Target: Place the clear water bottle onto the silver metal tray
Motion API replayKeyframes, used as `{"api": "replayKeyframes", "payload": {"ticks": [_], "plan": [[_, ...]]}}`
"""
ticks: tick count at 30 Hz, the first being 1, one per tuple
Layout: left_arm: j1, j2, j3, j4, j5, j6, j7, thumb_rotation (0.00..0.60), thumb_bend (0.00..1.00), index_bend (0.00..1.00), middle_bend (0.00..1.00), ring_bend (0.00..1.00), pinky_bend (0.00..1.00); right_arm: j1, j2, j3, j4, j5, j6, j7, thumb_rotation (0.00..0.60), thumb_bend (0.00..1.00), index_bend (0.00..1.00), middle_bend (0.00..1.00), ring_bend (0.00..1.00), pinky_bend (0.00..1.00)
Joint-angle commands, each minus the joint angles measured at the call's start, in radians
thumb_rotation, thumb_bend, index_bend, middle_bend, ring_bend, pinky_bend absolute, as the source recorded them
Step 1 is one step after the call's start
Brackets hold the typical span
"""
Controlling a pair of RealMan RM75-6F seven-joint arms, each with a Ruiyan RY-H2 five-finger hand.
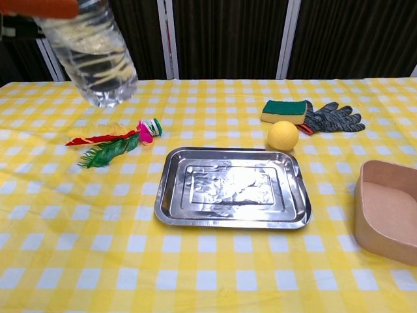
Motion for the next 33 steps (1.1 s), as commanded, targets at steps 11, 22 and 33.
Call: {"api": "replayKeyframes", "payload": {"ticks": [11, 22, 33], "plan": [[0.000, -0.177, 0.114, 0.337, 0.056, -0.113, -0.119, 0.600, 0.43, 0.50, 0.45, 0.00, 0.00, 0.006, -0.009, 0.005, 0.016, 0.016, -0.017, -0.005, 0.600, 0.05, 0.05, 0.00, 0.00, 0.00], [-0.069, -0.396, 0.080, 0.421, 0.078, -0.109, -0.118, 0.600, 0.45, 0.52, 0.46, 0.00, 0.00, 0.007, -0.006, 0.001, 0.002, 0.002, -0.010, -0.004, 0.600, 0.05, 0.05, 0.00, 0.00, 0.00], [-0.178, -0.553, 0.051, 0.427, -0.100, -0.096, 0.109, 0.600, 0.45, 0.51, 0.46, 0.00, 0.00, 0.003, 0.007, 0.002, 0.010, 0.000, -0.001, 0.031, 0.600, 0.05, 0.05, 0.00, 0.00, 0.00]]}}
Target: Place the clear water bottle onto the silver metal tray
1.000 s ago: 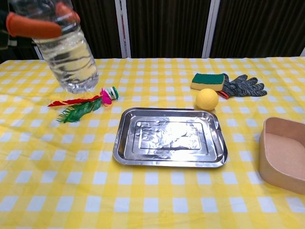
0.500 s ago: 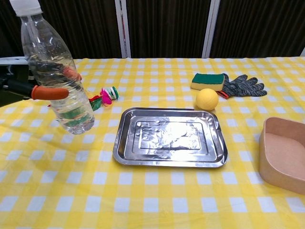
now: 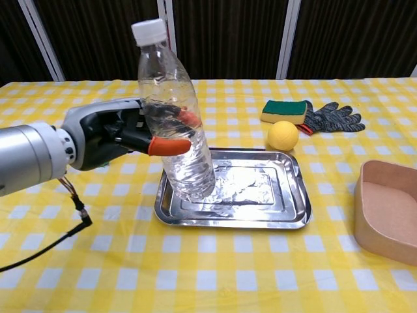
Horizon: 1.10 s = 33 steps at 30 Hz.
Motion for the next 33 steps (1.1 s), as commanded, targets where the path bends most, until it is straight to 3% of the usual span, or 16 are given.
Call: {"api": "replayKeyframes", "payload": {"ticks": [1, 8, 11, 14, 18, 21, 27, 30, 33], "plan": [[-0.017, -0.004, -0.011, -0.031, -0.057, 0.031, 0.066, 0.600, 0.45, 0.51, 0.46, 0.00, 0.00, 0.000, 0.002, -0.002, -0.001, -0.004, 0.001, 0.002, 0.600, 0.05, 0.05, 0.00, 0.00, 0.00], [0.137, 0.222, 0.025, -0.156, 0.063, 0.149, -0.006, 0.600, 0.45, 0.51, 0.46, 0.00, 0.00, -0.005, 0.006, -0.010, -0.017, -0.021, 0.015, -0.003, 0.600, 0.05, 0.05, 0.00, 0.00, 0.00], [0.233, 0.311, 0.029, -0.157, 0.143, 0.234, -0.140, 0.600, 0.46, 0.52, 0.47, 0.00, 0.00, -0.003, 0.004, -0.013, -0.022, -0.024, 0.012, -0.011, 0.600, 0.05, 0.05, 0.00, 0.00, 0.00], [0.273, 0.347, 0.034, -0.129, 0.181, 0.243, -0.260, 0.600, 0.47, 0.52, 0.47, 0.00, 0.00, -0.002, -0.001, -0.017, -0.025, -0.026, 0.006, -0.024, 0.600, 0.05, 0.05, 0.00, 0.00, 0.00], [0.243, 0.308, 0.039, -0.094, 0.193, 0.173, -0.308, 0.600, 0.47, 0.52, 0.47, 0.00, 0.00, 0.003, -0.005, -0.015, -0.029, -0.023, -0.001, -0.043, 0.600, 0.05, 0.05, 0.00, 0.00, 0.00], [0.182, 0.219, 0.036, -0.090, 0.173, 0.116, -0.255, 0.600, 0.47, 0.52, 0.46, 0.00, 0.00, 0.006, -0.005, -0.011, -0.027, -0.012, -0.009, -0.047, 0.600, 0.05, 0.05, 0.00, 0.00, 0.00], [0.063, 0.024, -0.001, -0.077, 0.014, 0.065, -0.086, 0.600, 0.47, 0.52, 0.46, 0.00, 0.00, 0.004, -0.006, -0.006, -0.008, 0.005, -0.015, -0.034, 0.600, 0.05, 0.05, 0.00, 0.00, 0.00], [0.058, 0.024, -0.016, -0.092, -0.025, 0.096, -0.035, 0.600, 0.47, 0.52, 0.46, 0.00, 0.00, 0.005, -0.006, -0.007, -0.005, 0.003, -0.016, -0.030, 0.600, 0.05, 0.05, 0.00, 0.00, 0.00], [0.094, 0.099, -0.026, -0.129, -0.035, 0.139, -0.023, 0.600, 0.47, 0.52, 0.46, 0.00, 0.00, 0.006, -0.007, -0.009, -0.008, -0.003, -0.014, -0.032, 0.600, 0.05, 0.05, 0.00, 0.00, 0.00]]}}
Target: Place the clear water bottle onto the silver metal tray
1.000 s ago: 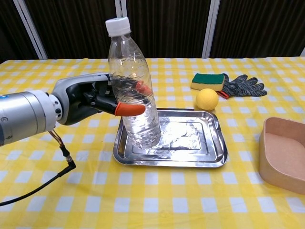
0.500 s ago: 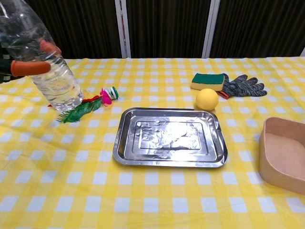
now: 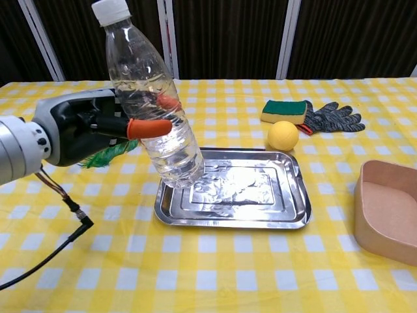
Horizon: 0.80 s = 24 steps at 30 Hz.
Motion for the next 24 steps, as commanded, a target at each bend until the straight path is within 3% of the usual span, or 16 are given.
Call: {"api": "replayKeyframes", "payload": {"ticks": [1, 7, 11, 17, 24], "plan": [[0.040, 0.102, -0.023, -0.048, -0.019, 0.052, 0.008, 0.600, 0.47, 0.52, 0.46, 0.00, 0.00, 0.000, -0.002, -0.003, -0.003, -0.006, 0.002, -0.003, 0.600, 0.05, 0.05, 0.00, 0.00, 0.00], [0.183, 0.353, -0.030, -0.047, 0.068, 0.079, -0.170, 0.600, 0.47, 0.52, 0.47, 0.00, 0.00, 0.004, -0.011, -0.011, -0.013, -0.016, -0.005, -0.028, 0.600, 0.05, 0.05, 0.00, 0.00, 0.00], [0.218, 0.405, -0.019, 0.017, 0.124, 0.042, -0.294, 0.600, 0.47, 0.52, 0.47, 0.00, 0.00, 0.006, -0.015, -0.010, -0.017, -0.009, -0.011, -0.041, 0.600, 0.05, 0.05, 0.00, 0.00, 0.00], [0.148, 0.286, -0.008, 0.089, 0.130, -0.037, -0.291, 0.600, 0.47, 0.52, 0.47, 0.00, 0.00, 0.005, -0.010, -0.005, -0.018, -0.001, -0.008, -0.035, 0.600, 0.05, 0.05, 0.00, 0.00, 0.00], [0.008, 0.059, -0.033, 0.135, 0.006, -0.056, -0.086, 0.600, 0.47, 0.52, 0.47, 0.00, 0.00, 0.005, 0.000, 0.003, 0.000, 0.013, -0.012, 0.010, 0.600, 0.05, 0.05, 0.00, 0.00, 0.00]]}}
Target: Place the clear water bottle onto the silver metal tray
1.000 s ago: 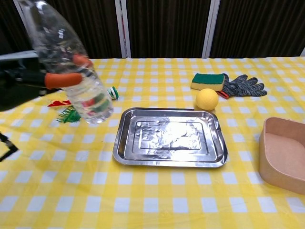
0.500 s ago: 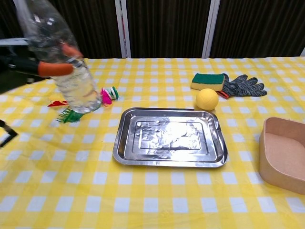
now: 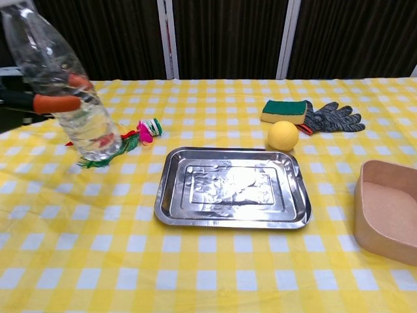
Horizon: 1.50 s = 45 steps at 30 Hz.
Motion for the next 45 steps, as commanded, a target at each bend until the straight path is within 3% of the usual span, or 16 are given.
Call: {"api": "replayKeyframes", "payload": {"ticks": [1, 7, 16, 27, 36, 38, 45], "plan": [[-0.100, -0.148, -0.019, 0.039, -0.096, 0.001, 0.164, 0.600, 0.47, 0.52, 0.47, 0.00, 0.00, 0.000, 0.004, 0.002, 0.006, 0.001, 0.000, 0.016, 0.600, 0.05, 0.05, 0.00, 0.00, 0.00], [-0.182, -0.282, -0.050, 0.058, -0.215, 0.069, 0.351, 0.600, 0.47, 0.53, 0.47, 0.00, 0.00, 0.003, 0.001, -0.005, 0.011, -0.010, -0.006, 0.027, 0.600, 0.05, 0.05, 0.00, 0.00, 0.00], [-0.272, -0.421, -0.091, 0.168, -0.341, 0.121, 0.518, 0.600, 0.47, 0.53, 0.47, 0.00, 0.00, 0.008, -0.004, -0.007, 0.016, -0.009, -0.017, 0.026, 0.600, 0.05, 0.05, 0.00, 0.00, 0.00], [-0.342, -0.560, -0.117, 0.300, -0.370, 0.055, 0.530, 0.600, 0.47, 0.54, 0.47, 0.00, 0.00, 0.010, -0.002, -0.003, 0.031, 0.000, -0.024, 0.052, 0.600, 0.05, 0.05, 0.00, 0.00, 0.00], [-0.351, -0.622, -0.101, 0.345, -0.342, 0.053, 0.552, 0.600, 0.45, 0.51, 0.44, 0.00, 0.00, 0.007, 0.006, -0.004, 0.026, -0.009, -0.011, 0.069, 0.600, 0.05, 0.05, 0.00, 0.00, 0.00], [-0.349, -0.623, -0.095, 0.344, -0.336, 0.050, 0.559, 0.600, 0.41, 0.46, 0.39, 0.00, 0.00, 0.006, 0.008, -0.003, 0.024, -0.012, -0.005, 0.073, 0.600, 0.05, 0.05, 0.00, 0.00, 0.00], [-0.338, -0.575, -0.069, 0.302, -0.309, -0.014, 0.566, 0.600, 0.27, 0.09, 0.11, 0.00, 0.00, 0.005, 0.010, -0.005, 0.023, -0.015, -0.003, 0.076, 0.600, 0.05, 0.05, 0.00, 0.00, 0.00]]}}
